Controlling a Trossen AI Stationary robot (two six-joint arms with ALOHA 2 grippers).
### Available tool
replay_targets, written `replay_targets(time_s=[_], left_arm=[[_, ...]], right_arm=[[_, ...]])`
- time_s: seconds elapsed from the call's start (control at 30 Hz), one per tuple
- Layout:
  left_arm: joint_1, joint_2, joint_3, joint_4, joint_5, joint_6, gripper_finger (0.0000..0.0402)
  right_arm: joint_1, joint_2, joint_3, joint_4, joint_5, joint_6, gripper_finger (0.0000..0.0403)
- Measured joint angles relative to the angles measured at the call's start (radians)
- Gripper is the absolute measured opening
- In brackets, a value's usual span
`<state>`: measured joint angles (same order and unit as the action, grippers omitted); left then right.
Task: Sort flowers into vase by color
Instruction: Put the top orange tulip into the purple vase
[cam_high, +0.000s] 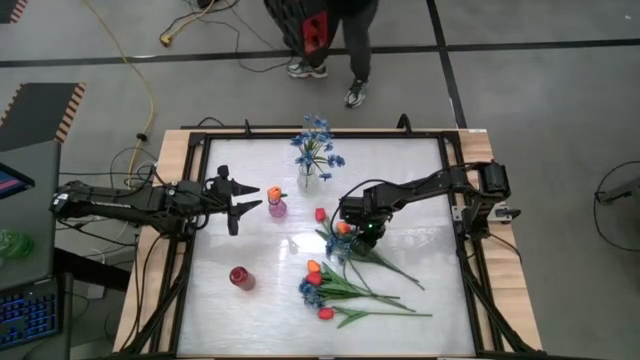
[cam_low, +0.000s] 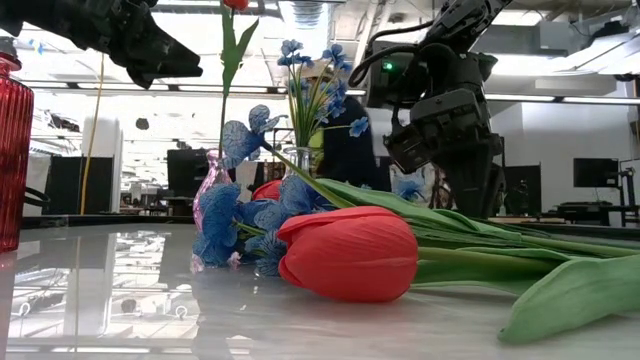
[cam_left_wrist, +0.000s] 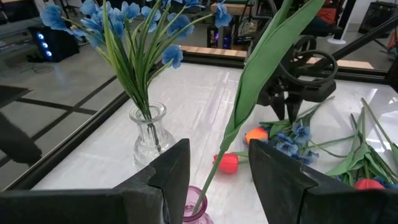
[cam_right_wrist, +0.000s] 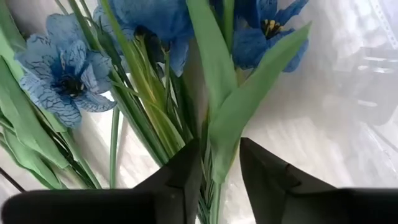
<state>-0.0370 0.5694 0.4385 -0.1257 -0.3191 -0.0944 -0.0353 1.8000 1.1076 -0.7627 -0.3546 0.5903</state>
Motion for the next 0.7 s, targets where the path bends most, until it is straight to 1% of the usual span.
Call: replay_targets(time_s=[0.13,0.3,0.7], left_arm=[[0.000,0.000,0.000,0.000,0.000,0.000,0.0153],[0.000,0.000,0.000,0.000,0.000,0.000,0.0153],[0.000,0.000,0.000,0.000,0.000,0.000,0.0153]], right_arm=[[0.001,0.000,0.000,0.000,0.000,0.000,0.0151],[0.011,0.000,0.000,0.000,0.001,0.001,0.0146],[0.029,0.000,0.000,0.000,0.022,0.004,0.0094]])
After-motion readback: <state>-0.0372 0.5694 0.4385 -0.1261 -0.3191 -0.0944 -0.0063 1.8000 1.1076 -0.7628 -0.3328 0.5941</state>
